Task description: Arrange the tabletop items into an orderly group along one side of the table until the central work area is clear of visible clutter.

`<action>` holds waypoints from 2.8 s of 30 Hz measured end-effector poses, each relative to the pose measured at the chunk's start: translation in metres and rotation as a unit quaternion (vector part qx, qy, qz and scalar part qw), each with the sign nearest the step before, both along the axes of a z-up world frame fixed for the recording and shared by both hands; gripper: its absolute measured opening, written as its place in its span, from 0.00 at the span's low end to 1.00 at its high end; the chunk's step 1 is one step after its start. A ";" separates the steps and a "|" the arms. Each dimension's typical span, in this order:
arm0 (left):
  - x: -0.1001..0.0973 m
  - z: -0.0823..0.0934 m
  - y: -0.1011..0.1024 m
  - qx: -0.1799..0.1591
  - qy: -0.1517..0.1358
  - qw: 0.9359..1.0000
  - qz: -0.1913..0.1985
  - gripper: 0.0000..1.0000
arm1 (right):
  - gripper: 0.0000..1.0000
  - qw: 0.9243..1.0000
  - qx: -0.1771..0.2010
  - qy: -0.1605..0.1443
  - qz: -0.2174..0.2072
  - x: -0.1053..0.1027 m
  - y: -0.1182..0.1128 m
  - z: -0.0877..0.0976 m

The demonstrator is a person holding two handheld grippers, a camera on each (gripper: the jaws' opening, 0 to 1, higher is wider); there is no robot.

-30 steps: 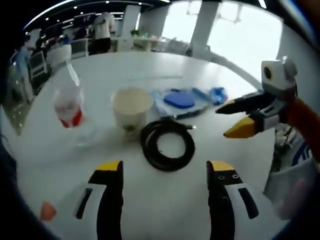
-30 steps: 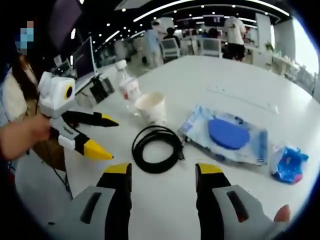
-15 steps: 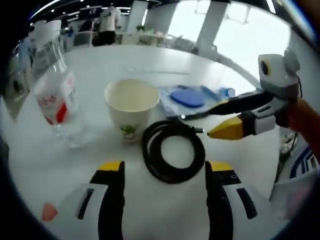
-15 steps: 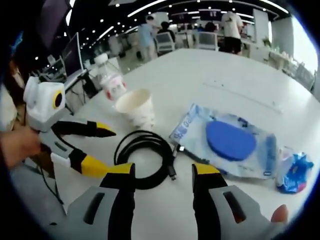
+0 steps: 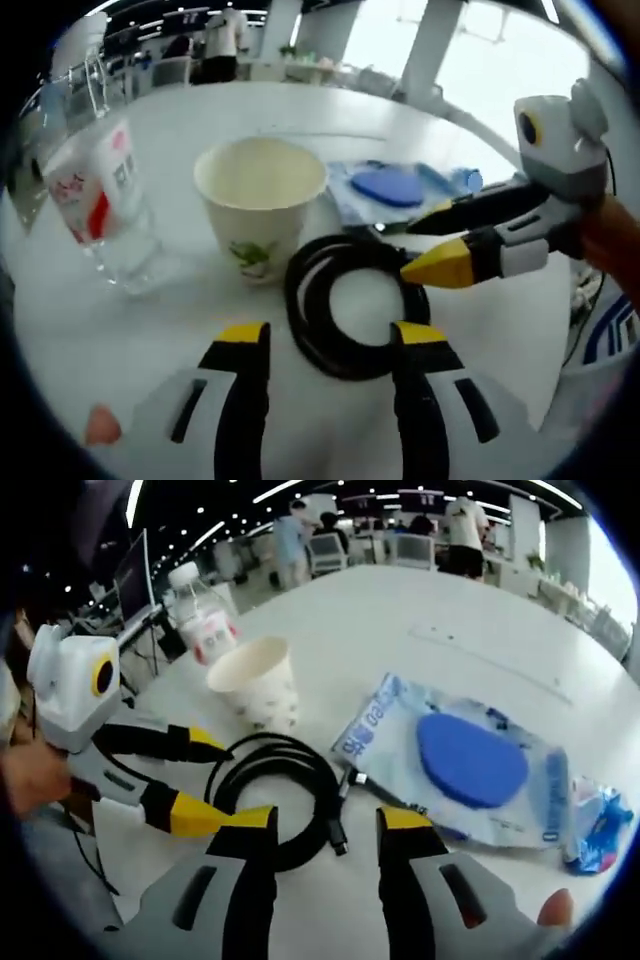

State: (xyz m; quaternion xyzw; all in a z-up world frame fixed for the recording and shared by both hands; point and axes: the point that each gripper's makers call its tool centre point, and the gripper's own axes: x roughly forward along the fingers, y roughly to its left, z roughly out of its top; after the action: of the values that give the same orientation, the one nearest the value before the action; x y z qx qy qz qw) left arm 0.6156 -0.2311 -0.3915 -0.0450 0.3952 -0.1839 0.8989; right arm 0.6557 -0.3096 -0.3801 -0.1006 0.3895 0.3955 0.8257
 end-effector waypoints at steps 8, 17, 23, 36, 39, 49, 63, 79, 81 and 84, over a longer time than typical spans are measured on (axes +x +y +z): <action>0.001 0.000 -0.004 0.003 0.001 1.000 0.000 0.38 | 0.37 1.000 -0.006 -0.008 0.005 0.000 0.009 -0.003; 0.002 0.000 -0.003 0.010 0.000 1.000 -0.003 0.32 | 0.31 1.000 -0.021 0.004 0.010 -0.005 0.011 -0.011; 0.003 -0.001 0.000 0.012 0.000 1.000 0.000 0.27 | 0.22 0.999 -0.041 0.005 0.010 -0.005 0.007 -0.018; 0.000 -0.003 0.005 0.024 0.004 1.000 0.001 0.17 | 0.13 1.000 -0.029 0.005 -0.001 -0.005 0.006 -0.013; -0.001 -0.001 0.005 0.027 0.002 1.000 0.001 0.15 | 0.12 1.000 -0.025 0.004 -0.005 -0.007 0.004 -0.012; -0.006 0.009 0.002 0.030 -0.006 1.000 0.001 0.10 | 0.12 1.000 -0.016 0.004 -0.010 -0.015 -0.005 -0.002; -0.015 0.028 -0.033 0.036 -0.025 0.998 -0.038 0.07 | 0.12 0.999 -0.004 0.005 -0.032 -0.032 -0.041 0.013; -0.011 0.047 -0.116 0.036 -0.041 0.992 -0.118 0.07 | 0.12 0.996 -0.002 -0.004 -0.085 -0.042 -0.128 0.037; -0.010 0.048 -0.127 0.037 -0.042 0.990 -0.127 0.07 | 0.12 0.996 -0.004 -0.005 -0.092 -0.042 -0.139 0.038; -0.009 0.048 -0.142 0.038 -0.044 0.989 -0.140 0.07 | 0.12 0.995 -0.006 -0.004 -0.101 -0.043 -0.152 0.039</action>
State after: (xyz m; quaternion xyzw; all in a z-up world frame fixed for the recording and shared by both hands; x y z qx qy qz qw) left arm 0.6071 -0.3736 -0.3430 0.0526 0.3648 -0.2945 0.8817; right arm 0.6132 -0.4621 -0.3412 -0.0677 0.3964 0.3073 0.8625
